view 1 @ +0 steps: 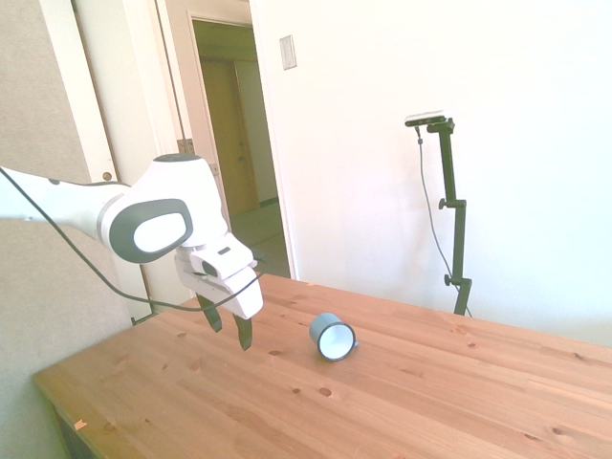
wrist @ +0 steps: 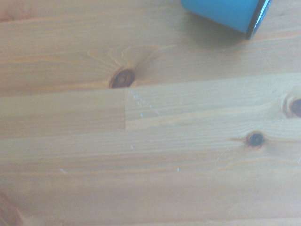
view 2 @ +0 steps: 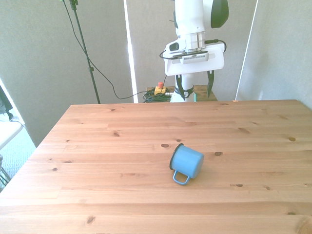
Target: Flip the mug upright
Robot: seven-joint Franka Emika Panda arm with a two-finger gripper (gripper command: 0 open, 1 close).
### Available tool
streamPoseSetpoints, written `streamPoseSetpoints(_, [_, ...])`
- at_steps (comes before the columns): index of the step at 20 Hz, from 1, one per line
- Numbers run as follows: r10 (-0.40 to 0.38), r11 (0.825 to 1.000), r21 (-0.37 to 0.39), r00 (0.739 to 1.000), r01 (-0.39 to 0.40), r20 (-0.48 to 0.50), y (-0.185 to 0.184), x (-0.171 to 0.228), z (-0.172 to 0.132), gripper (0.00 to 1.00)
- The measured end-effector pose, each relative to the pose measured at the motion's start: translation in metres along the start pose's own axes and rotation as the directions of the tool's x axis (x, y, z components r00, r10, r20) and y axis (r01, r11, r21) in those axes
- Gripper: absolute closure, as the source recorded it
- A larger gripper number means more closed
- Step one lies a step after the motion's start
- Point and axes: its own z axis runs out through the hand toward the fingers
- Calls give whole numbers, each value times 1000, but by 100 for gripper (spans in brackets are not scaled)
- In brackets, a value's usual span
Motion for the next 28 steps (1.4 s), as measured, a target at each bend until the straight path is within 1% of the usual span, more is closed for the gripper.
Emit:
streamPoseSetpoints(6, [9, 1000, -2, 1000, -9, 24, -20, 19, -4, 0])
streamPoseSetpoints(8, [13, 1000, 4, 999, -13, 29, -20, 19, -5, 0])
streamPoseSetpoints(12, [17, 1000, 13, 999, -18, 30, -14, 16, -16, 0])
streamPoseSetpoints(16, [17, 1000, 17, 999, -18, 29, -22, 15, -24, 0])
streamPoseSetpoints(22, [27, 999, 20, 999, -28, 29, -58, 24, -44, 0])
streamPoseSetpoints(28, [48, 999, 15, 998, -48, 40, -99, 50, -59, 0])
